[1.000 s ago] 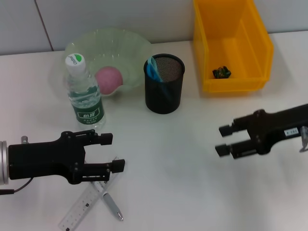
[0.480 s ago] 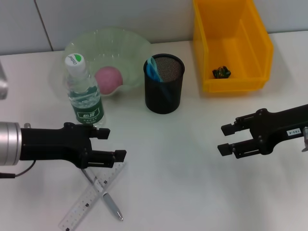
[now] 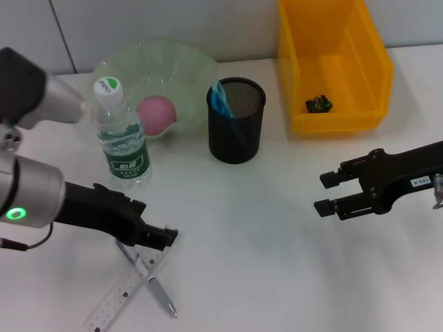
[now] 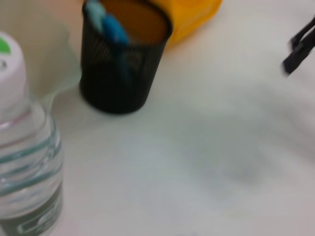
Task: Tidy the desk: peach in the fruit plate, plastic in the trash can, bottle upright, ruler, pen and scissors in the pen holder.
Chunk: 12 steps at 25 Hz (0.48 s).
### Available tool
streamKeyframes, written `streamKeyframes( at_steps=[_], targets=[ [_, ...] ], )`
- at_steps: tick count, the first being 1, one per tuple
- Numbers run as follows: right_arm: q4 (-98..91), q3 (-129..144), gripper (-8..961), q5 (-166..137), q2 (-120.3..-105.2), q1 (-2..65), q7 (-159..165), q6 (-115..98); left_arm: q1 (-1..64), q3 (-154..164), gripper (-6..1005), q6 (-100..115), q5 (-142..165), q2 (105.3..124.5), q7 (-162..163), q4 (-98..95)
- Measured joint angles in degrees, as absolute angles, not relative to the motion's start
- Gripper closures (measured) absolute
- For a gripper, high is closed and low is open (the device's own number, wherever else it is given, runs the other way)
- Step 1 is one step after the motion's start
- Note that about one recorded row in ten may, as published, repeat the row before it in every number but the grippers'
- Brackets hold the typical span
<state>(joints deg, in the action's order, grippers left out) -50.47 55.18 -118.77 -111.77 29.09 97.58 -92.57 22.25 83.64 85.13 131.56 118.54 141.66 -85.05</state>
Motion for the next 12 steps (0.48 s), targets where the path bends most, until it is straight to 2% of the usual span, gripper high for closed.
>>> streamKeyframes(
  at_steps=[12],
  targets=[
    [-50.6,54.4,309,-122.2,-111.84,29.6,98.3,-90.9,28.9,98.3,183,80.5,146.9,119.11,157.6,-82.5]
  ],
)
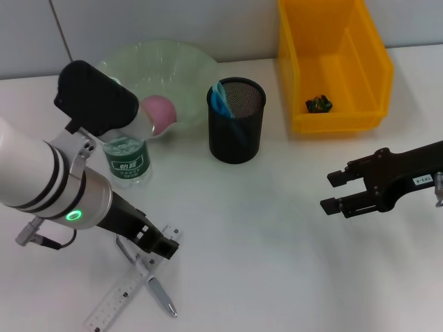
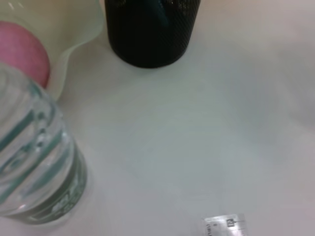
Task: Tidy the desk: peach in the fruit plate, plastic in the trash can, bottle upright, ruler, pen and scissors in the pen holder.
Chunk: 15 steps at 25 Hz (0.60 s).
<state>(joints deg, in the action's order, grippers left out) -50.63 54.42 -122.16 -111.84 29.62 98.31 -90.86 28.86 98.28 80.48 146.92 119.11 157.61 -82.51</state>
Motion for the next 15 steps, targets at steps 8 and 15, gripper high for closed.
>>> streamKeyframes(
  at_steps=[8,15],
  targets=[
    [-50.6,54.4,310,-122.8,-112.01,29.6,98.3,-90.8,29.5,100.3,184,78.7,147.0,119.1,161.4,-82.1],
    [-50.7,54.4,310,-122.8,-111.99,29.6,98.0,-90.8,31.3,104.6,184,76.8,147.8,119.13,164.5,-79.0]
  ],
)
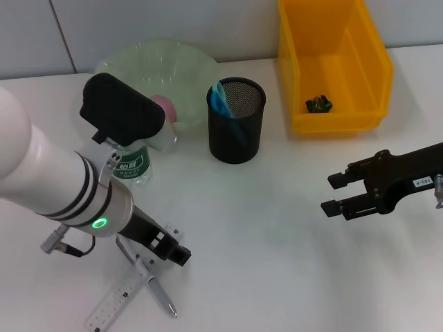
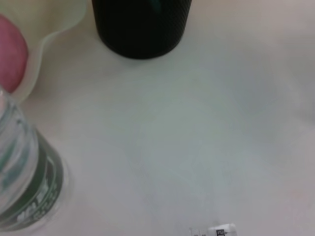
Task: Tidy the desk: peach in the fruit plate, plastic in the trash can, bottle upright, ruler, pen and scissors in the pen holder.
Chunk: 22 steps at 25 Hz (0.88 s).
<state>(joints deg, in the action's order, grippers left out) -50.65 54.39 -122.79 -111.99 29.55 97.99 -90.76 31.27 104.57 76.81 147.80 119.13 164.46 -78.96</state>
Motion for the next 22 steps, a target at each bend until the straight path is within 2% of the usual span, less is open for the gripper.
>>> streamKeyframes(
  at_steps=[14,22],
  targets=[
    [-50.4,54.3,310,-122.9,-112.25,29.3,97.6,-90.6,31.5,105.4,184,75.4,148.6,119.18,164.8,-77.2],
    [-50.4,54.3,310,-122.9,-112.59,29.2,97.6,-90.6,31.6,105.9,228,75.7,148.8,119.18,164.5,-77.1]
  ],
)
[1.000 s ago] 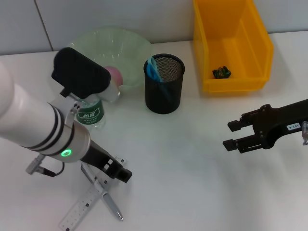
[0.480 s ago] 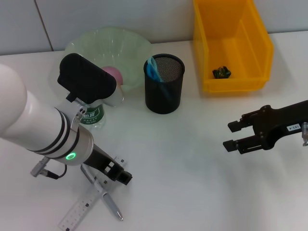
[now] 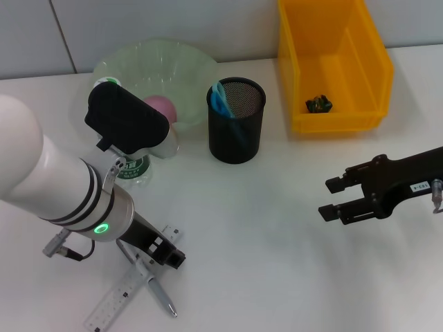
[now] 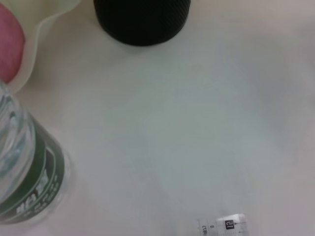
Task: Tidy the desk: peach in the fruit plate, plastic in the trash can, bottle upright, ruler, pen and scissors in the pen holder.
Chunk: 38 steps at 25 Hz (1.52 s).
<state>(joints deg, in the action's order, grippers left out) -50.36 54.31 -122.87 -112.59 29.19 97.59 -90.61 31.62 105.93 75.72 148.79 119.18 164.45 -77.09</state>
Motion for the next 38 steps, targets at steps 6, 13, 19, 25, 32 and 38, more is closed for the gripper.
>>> streamKeyframes(
  at_steps=[6,13,19,25,32,38],
  targets=[
    [-50.4,54.3,310,-122.9,-112.91,29.2,97.6,-90.6,31.6,106.9,339,75.7,150.6,119.17,164.5,-77.1],
    [-50.4,54.3,310,-122.9,-112.95,29.1,97.6,-90.8,31.6,107.7,516,75.6,151.3,119.17,164.7,-77.0],
    [-50.4,54.3,310,-122.9,-112.93,29.1,97.7,-90.8,31.5,104.5,575,79.5,149.0,119.01,163.8,-81.2],
    [-50.4,54.3,310,-122.8,-112.94,29.0,97.7,-90.7,28.3,93.4,604,84.9,140.4,118.64,158.4,-89.7],
    [-49.2,51.9,311,-122.8,-113.19,28.9,97.0,-90.6,22.8,81.5,603,86.1,123.3,118.56,148.1,-96.1],
    [-49.0,49.1,311,-122.4,-114.58,28.8,94.9,-90.3,14.3,77.0,603,81.1,100.0,118.68,124.6,-94.7]
  ],
)
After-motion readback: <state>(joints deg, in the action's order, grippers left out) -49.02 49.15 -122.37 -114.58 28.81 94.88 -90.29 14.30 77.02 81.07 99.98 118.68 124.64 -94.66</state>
